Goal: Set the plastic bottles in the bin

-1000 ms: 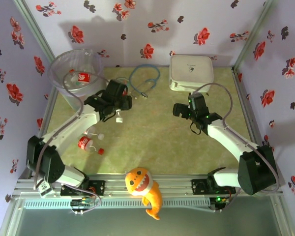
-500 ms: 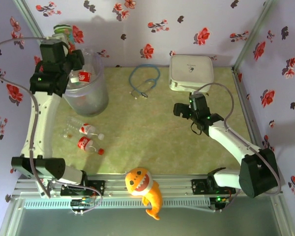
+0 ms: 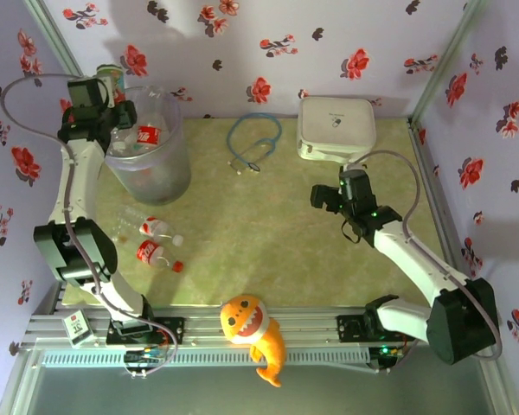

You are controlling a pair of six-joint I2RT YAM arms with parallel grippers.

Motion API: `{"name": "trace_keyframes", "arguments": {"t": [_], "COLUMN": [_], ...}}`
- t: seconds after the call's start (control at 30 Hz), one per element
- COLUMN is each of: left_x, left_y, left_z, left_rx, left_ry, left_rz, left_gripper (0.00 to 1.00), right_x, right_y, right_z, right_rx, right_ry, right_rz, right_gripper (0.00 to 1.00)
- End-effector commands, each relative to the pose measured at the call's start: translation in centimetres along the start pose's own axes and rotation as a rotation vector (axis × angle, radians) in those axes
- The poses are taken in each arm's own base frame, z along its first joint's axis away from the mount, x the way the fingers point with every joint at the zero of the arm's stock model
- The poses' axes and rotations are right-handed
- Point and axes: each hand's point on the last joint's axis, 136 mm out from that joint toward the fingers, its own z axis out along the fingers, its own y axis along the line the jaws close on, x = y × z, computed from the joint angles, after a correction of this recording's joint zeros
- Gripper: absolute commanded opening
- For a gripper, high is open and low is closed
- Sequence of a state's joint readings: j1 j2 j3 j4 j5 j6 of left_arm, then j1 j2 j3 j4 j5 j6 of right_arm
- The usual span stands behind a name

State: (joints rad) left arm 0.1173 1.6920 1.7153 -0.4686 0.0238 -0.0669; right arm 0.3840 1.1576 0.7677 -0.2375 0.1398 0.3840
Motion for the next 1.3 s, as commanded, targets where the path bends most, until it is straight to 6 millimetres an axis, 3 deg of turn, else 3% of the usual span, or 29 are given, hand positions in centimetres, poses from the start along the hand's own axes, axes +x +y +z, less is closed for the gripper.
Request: {"name": "trace_keyframes", "arguments": {"t": [0.0,0.17,0.23,0.33,0.43,0.7,0.83,0.97,1.17,1.27], "left_x": [-0.5,1.1,1.6,2.1,2.8,2.7,1.7,0.4,-2.4,-2.9], "left_y": [-0.7,-1.2,-1.3,-1.3,-1.3,-1.5,-1.6,-1.6,-2.3,-2.0], "left_z": [1.3,2.3,2.4,2.4,2.2,0.7,-0.5,-2.1,-6.3,-9.1], "left_rx": [0.066,0.101,0.107,0.106,0.106,0.108,0.107,0.091,0.06,0.012], "left_ry": [-0.035,0.015,0.031,0.055,0.085,0.083,0.06,0.031,-0.042,-0.045], "left_rz": [0.025,0.022,0.015,0.0,-0.004,0.005,0.002,0.002,0.002,-0.071], "left_gripper": [0.0,0.01,0.06,0.23,0.51,0.91,0.99,1.0,1.0,1.0], "right_x": [0.2,0.2,0.2,0.1,0.1,-0.1,-0.2,-0.3,-0.3,-0.4], "right_y": [-0.9,-0.7,-0.7,-0.7,-0.7,-0.4,-0.3,-0.2,-0.1,0.1], "right_z": [-0.2,0.1,0.1,0.0,0.1,0.2,0.2,0.3,0.6,0.7], "right_rx": [0.031,0.022,0.021,0.022,0.019,0.01,0.005,0.002,0.0,-0.004], "right_ry": [-0.006,-0.003,-0.003,-0.007,-0.008,-0.01,-0.012,-0.01,-0.007,-0.004], "right_rz": [-0.001,0.004,0.002,0.0,0.001,0.007,0.012,0.013,0.01,0.011], "right_gripper": [0.99,0.99,0.99,0.99,0.99,0.99,0.99,0.99,0.99,0.99]}}
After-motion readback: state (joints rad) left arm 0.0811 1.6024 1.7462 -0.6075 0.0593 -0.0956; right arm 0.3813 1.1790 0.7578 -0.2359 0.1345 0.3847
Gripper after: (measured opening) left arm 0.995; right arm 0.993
